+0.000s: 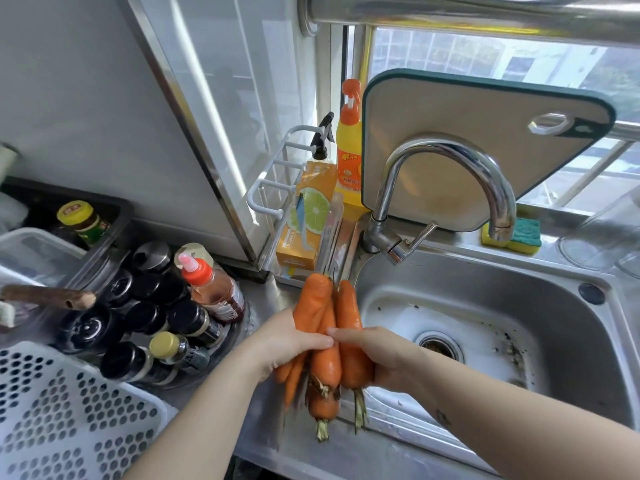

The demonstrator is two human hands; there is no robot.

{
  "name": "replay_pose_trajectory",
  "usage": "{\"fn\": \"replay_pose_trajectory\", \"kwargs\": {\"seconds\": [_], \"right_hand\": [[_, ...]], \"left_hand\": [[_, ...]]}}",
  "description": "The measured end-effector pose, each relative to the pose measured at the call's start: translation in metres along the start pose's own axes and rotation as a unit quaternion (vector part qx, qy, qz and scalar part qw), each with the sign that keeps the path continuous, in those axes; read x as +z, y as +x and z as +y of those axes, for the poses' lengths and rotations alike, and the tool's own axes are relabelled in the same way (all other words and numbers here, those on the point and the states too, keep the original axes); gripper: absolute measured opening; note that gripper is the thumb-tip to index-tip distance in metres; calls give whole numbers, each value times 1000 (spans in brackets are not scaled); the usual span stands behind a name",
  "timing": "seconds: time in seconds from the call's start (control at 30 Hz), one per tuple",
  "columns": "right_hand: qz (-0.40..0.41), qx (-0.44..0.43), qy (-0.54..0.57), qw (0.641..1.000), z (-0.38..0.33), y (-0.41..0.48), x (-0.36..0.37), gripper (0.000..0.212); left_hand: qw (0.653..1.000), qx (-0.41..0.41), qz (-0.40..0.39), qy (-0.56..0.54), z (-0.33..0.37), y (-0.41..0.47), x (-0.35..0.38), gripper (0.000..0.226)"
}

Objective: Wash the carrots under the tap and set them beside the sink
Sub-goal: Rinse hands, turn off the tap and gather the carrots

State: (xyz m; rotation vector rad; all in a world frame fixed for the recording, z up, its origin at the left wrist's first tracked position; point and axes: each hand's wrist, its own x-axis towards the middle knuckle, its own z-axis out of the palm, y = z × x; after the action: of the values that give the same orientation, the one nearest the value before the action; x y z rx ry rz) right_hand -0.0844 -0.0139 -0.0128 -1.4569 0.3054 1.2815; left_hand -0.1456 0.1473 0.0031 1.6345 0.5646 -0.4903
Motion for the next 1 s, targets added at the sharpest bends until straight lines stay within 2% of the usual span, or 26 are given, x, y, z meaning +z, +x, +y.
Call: {"fn": "replay_pose_trajectory", "kwargs": {"seconds": [0.13, 0.23, 0.33, 0.4, 0.57, 0.73, 0.87, 0.93, 1.0], "right_hand": [[6, -24, -14, 1000, 2, -22, -30, 49], [30, -51, -17, 998, 3, -44, -62, 63], [57, -84, 3, 995, 9, -73, -98, 79], [75, -105, 35, 991, 16, -95, -124, 81], [127, -155, 123, 972, 40, -161, -185, 56], [186, -203, 195, 941, 66, -231, -238, 50], [287, -233, 216, 904, 78, -287, -284, 49], [333, -231, 225, 886, 88, -310, -310, 49], [374, -219, 234, 870, 102, -327, -339, 42]], "left_hand": [[999, 29, -27, 24, 18, 1, 27, 55], [996, 39, -65, 36, 39, 3, 54, 61], [993, 46, -110, 22, 65, 4, 86, 44], [988, 45, -148, -3, 80, 2, 111, 47], [963, 53, -263, -36, 115, -4, 184, 60], [939, 78, -334, -27, 159, -20, 268, 52], [920, 104, -378, -2, 197, -28, 343, 26], [911, 105, -399, 9, 211, -31, 383, 24], [905, 96, -413, 26, 217, -29, 422, 31]]}}
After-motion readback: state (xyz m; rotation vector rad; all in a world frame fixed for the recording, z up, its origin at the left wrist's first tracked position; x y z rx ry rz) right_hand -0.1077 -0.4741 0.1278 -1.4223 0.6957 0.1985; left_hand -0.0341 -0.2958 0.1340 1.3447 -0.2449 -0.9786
